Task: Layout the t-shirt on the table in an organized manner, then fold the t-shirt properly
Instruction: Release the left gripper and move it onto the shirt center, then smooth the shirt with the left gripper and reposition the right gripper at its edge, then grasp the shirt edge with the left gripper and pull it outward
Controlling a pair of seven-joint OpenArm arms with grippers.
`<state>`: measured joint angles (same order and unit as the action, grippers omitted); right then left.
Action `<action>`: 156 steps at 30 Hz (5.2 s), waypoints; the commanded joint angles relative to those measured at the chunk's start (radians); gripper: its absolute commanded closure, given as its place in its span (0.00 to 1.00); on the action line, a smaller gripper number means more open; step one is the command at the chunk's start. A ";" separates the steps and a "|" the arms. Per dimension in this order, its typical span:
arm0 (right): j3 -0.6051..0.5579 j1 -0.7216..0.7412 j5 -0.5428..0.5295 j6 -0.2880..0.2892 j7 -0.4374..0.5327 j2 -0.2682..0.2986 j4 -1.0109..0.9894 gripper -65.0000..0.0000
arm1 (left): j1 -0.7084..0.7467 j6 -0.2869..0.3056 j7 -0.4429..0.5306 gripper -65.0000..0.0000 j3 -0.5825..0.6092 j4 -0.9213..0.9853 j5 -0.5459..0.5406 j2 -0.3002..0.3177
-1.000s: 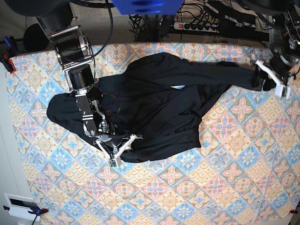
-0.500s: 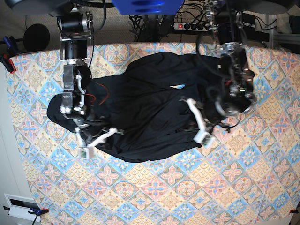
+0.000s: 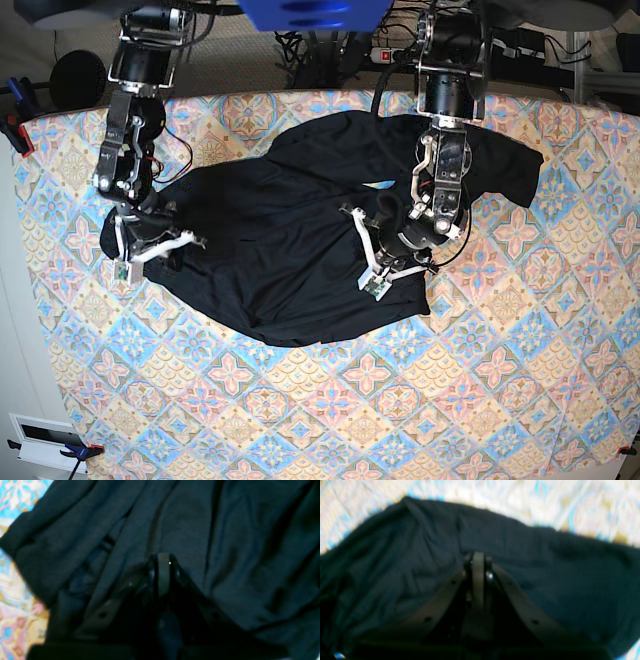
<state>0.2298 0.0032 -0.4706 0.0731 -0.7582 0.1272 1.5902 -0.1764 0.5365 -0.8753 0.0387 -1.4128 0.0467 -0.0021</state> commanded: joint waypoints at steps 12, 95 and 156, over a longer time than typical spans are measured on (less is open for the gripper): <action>0.012 0.007 -0.004 0.004 0.029 0.012 -0.124 1.00 | -0.120 -0.100 0.181 1.00 -0.082 0.195 -0.005 0.196; 0.213 -0.269 -0.115 -0.118 -0.036 -0.208 0.014 0.60 | -0.183 -0.100 0.397 1.00 -0.224 0.516 -0.008 0.235; 0.211 -0.269 -0.224 -0.032 -0.037 -0.199 -0.158 1.00 | 0.611 0.032 -0.397 0.52 -0.540 0.054 -1.425 0.603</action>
<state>0.4648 -0.2436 -0.7647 0.0948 -0.5968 -0.0467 1.4696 0.4343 0.5663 -1.2800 -0.4923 -1.3514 -1.3621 0.5762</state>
